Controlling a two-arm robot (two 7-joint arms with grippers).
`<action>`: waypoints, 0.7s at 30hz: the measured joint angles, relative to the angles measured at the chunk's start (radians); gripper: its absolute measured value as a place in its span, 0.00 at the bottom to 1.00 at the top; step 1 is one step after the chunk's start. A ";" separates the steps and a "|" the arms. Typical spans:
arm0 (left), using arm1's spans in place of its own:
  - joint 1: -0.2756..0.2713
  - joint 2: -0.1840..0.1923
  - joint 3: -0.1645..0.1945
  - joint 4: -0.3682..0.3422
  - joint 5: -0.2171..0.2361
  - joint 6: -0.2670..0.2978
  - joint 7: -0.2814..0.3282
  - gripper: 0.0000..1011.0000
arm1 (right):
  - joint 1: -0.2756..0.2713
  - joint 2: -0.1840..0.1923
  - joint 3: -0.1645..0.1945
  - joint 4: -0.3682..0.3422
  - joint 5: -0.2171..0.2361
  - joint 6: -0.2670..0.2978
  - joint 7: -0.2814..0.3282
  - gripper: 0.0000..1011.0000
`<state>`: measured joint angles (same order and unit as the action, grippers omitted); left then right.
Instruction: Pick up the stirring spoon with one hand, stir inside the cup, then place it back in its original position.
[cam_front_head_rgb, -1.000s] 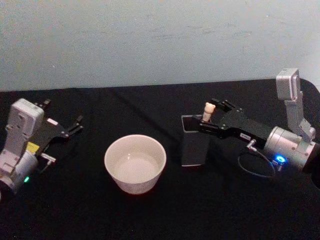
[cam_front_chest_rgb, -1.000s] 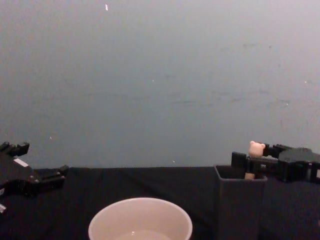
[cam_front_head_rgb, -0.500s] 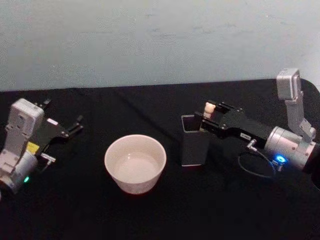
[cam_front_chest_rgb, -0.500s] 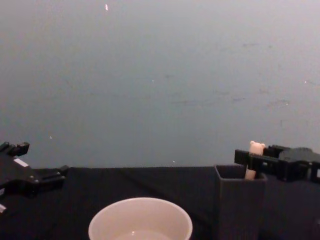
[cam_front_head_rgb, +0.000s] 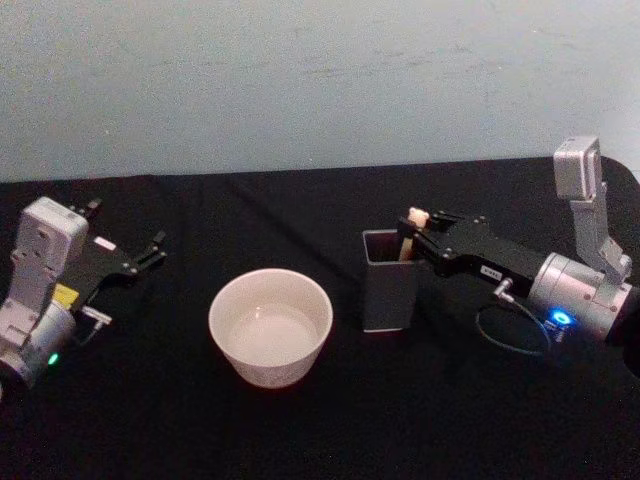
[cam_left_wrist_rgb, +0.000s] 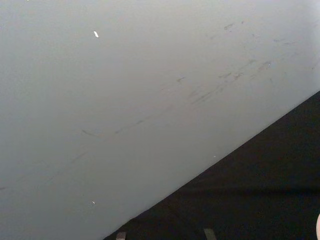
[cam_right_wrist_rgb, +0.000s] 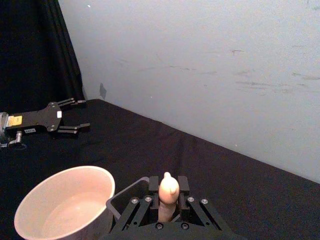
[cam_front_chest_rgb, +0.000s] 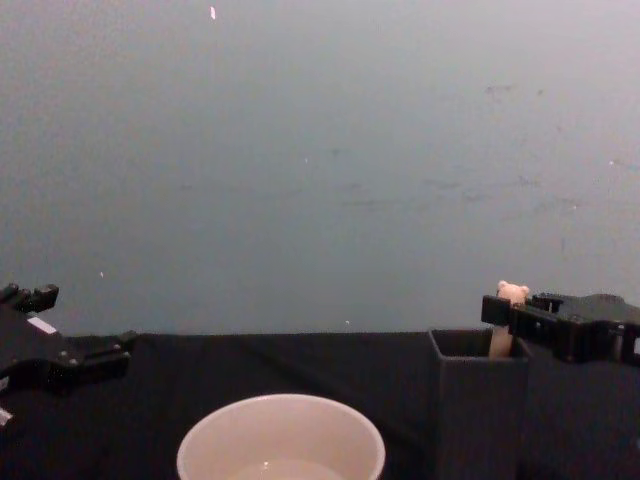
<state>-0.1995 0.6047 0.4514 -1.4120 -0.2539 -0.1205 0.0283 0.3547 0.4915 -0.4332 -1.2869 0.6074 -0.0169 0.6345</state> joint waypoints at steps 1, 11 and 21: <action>0.000 0.000 0.000 0.000 0.000 0.000 0.000 0.99 | 0.000 0.000 0.000 0.000 0.000 0.000 0.000 0.21; 0.000 0.000 0.000 0.000 0.000 0.000 0.000 0.99 | -0.005 0.000 0.001 -0.012 -0.001 -0.010 0.001 0.21; 0.000 0.000 0.000 0.000 0.000 0.000 0.000 0.99 | -0.018 0.010 0.021 -0.092 -0.021 -0.048 -0.026 0.21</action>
<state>-0.1996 0.6047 0.4514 -1.4120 -0.2539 -0.1205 0.0283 0.3370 0.5012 -0.4118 -1.3787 0.5859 -0.0647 0.6085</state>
